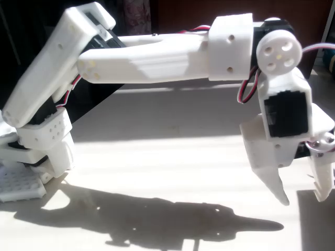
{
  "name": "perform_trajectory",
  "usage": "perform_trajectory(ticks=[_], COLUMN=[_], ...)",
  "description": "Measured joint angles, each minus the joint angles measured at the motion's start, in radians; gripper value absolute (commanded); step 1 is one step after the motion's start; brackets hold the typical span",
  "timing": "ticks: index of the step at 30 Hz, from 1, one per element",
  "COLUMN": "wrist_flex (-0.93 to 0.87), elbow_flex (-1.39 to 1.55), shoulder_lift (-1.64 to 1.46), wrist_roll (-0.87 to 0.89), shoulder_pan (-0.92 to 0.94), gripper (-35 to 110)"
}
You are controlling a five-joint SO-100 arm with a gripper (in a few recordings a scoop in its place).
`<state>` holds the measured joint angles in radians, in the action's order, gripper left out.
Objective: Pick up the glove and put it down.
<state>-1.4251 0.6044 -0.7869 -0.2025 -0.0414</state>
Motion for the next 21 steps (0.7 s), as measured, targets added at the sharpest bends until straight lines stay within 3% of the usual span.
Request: perform_trajectory(ticks=[21], wrist_flex=[0.002], elbow_flex=[0.000], shoulder_lift=[0.000], wrist_roll=[0.000], shoulder_pan=[0.000], gripper=[1])
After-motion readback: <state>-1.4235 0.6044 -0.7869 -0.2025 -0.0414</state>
